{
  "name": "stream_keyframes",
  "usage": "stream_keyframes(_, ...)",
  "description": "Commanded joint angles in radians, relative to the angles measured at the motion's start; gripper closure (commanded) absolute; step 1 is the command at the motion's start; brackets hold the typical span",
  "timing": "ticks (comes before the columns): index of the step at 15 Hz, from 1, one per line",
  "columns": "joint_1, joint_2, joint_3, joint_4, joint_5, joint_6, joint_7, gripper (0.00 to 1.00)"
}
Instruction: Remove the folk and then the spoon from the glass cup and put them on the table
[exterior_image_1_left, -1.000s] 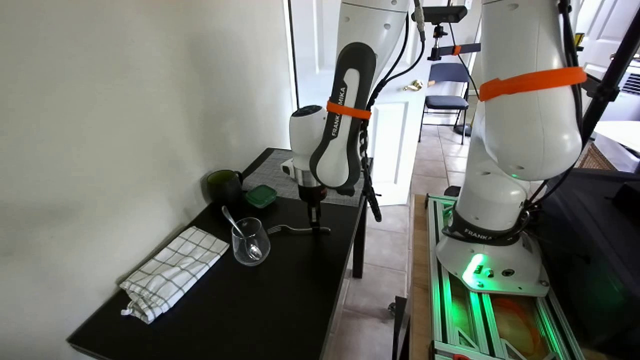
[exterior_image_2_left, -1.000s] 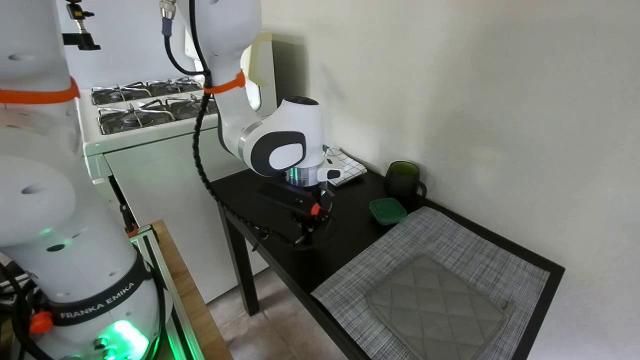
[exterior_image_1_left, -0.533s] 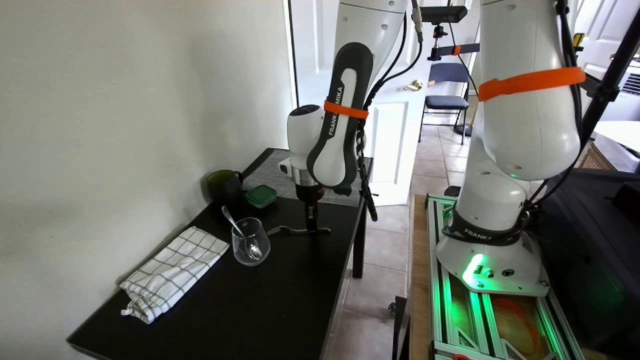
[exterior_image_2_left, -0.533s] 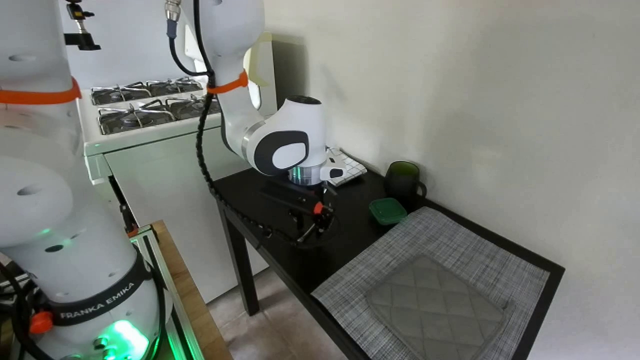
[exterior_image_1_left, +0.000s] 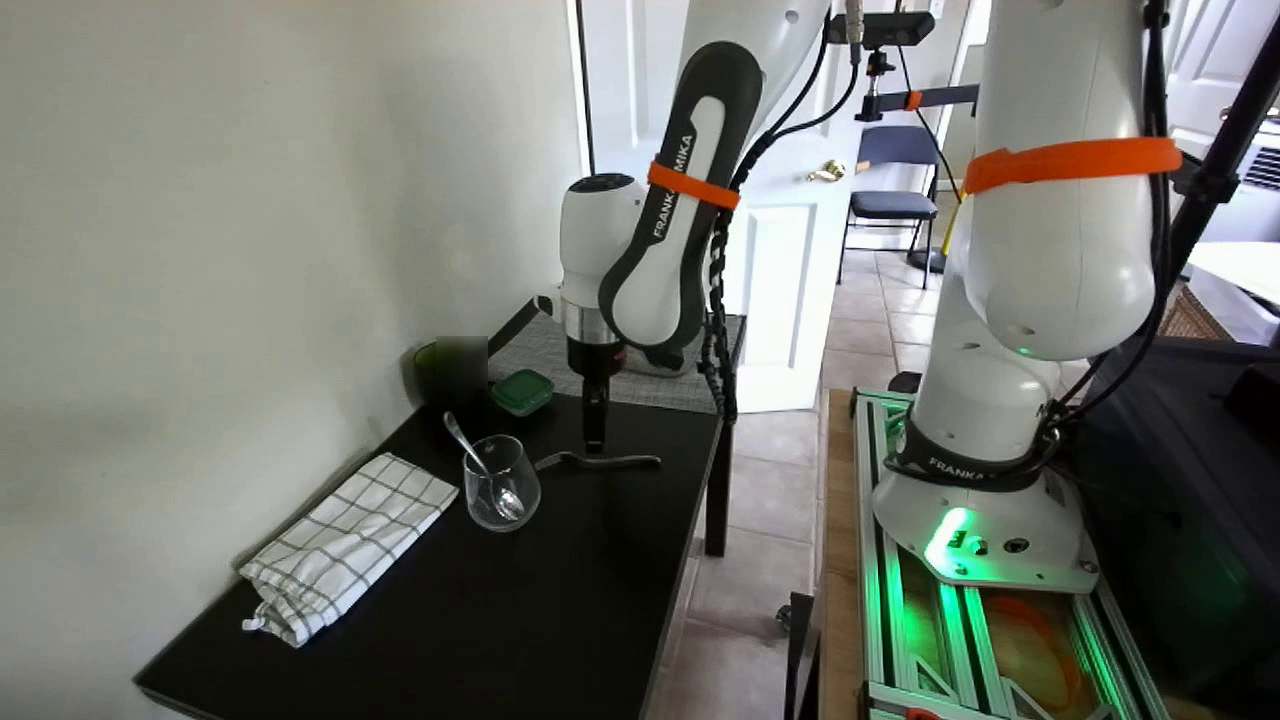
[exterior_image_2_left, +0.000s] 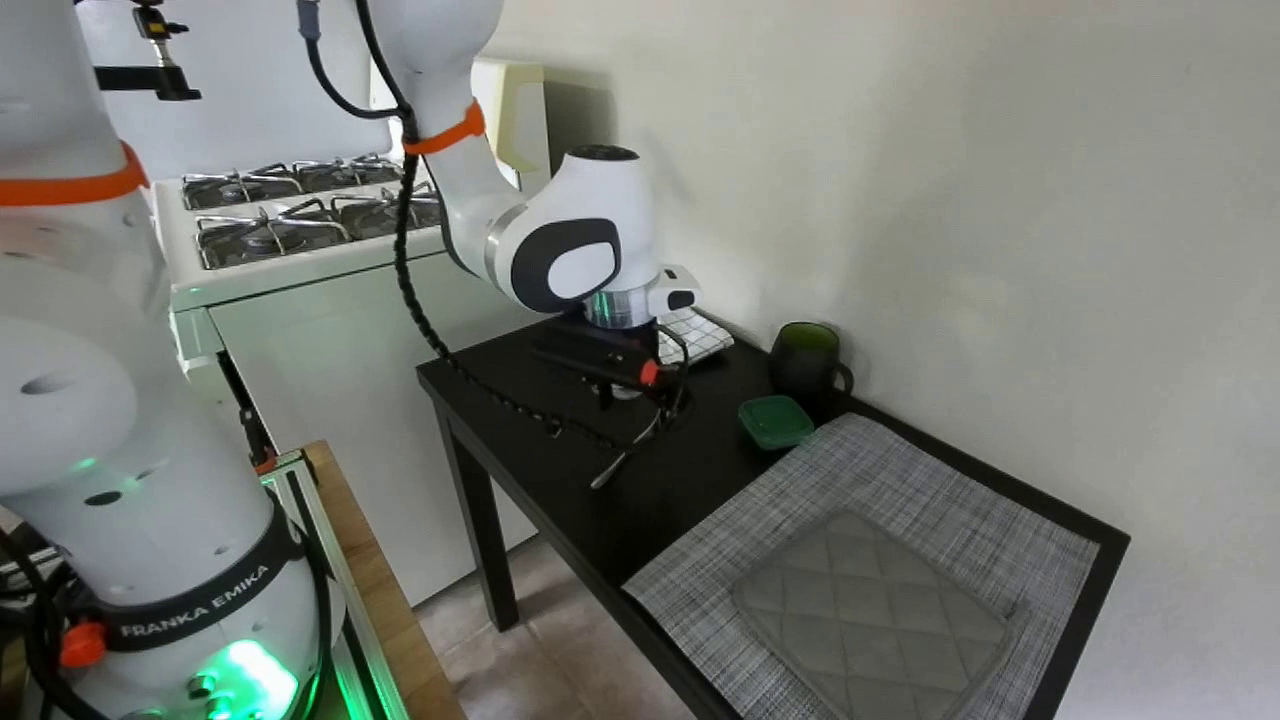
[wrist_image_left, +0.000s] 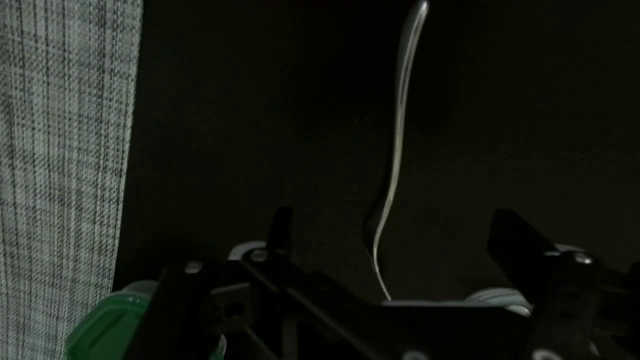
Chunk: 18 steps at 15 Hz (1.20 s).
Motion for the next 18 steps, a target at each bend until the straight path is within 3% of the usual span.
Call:
stream_keyframes(1,0.004,-0.116,0.012,-0.02,0.031,-0.061,-0.019,0.0)
stream_keyframes(6,0.042,-0.237,-0.016,-0.011,0.036,-0.143,-0.021,0.0)
stream_keyframes(10,0.094,-0.292,-0.031,0.008,0.024,-0.142,-0.073,0.0)
stream_keyframes(18,0.248,-0.262,-0.078,0.085,0.11,-0.151,-0.364,0.0)
